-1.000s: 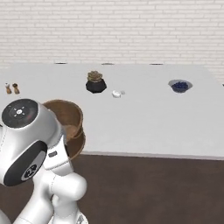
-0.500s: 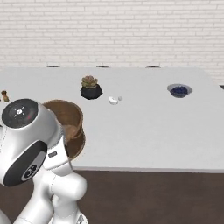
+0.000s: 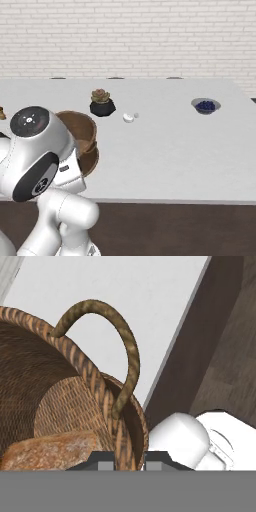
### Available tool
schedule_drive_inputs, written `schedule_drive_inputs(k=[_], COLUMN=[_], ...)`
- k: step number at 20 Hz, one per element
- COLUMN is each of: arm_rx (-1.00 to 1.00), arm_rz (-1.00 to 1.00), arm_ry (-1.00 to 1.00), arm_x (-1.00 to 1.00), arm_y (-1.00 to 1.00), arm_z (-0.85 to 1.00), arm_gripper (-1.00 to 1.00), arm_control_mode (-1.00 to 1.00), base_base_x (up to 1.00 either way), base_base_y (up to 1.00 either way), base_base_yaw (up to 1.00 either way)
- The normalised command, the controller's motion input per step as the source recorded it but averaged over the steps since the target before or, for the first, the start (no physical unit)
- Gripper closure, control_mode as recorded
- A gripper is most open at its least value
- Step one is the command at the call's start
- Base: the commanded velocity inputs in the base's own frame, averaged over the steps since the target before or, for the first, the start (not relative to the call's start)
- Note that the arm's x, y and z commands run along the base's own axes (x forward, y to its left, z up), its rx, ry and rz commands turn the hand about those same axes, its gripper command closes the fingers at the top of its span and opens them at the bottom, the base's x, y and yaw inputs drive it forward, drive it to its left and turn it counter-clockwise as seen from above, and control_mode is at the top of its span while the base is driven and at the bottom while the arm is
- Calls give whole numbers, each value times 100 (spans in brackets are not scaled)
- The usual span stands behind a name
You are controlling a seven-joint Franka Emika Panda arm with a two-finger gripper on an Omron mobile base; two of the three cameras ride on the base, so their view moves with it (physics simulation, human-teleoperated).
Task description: Open the cabinet, pick up the bread from the cabinet and place it in the basket. Then move the basket to the dining counter.
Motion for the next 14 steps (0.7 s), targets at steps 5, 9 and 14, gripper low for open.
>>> schedule_drive_inputs(k=[5,9,14], arm_rx=[0,0,0], arm_rz=[0,0,0], arm_ry=[0,0,1], arm_x=[91,100,99], arm_y=[3,12,13], arm_z=[0,-2,-28], arm_gripper=[100,100,100], arm_control_mode=[-100,-100,-100], base_base_x=[0,0,0], base_base_y=[0,0,0], base_base_yaw=[0,0,0])
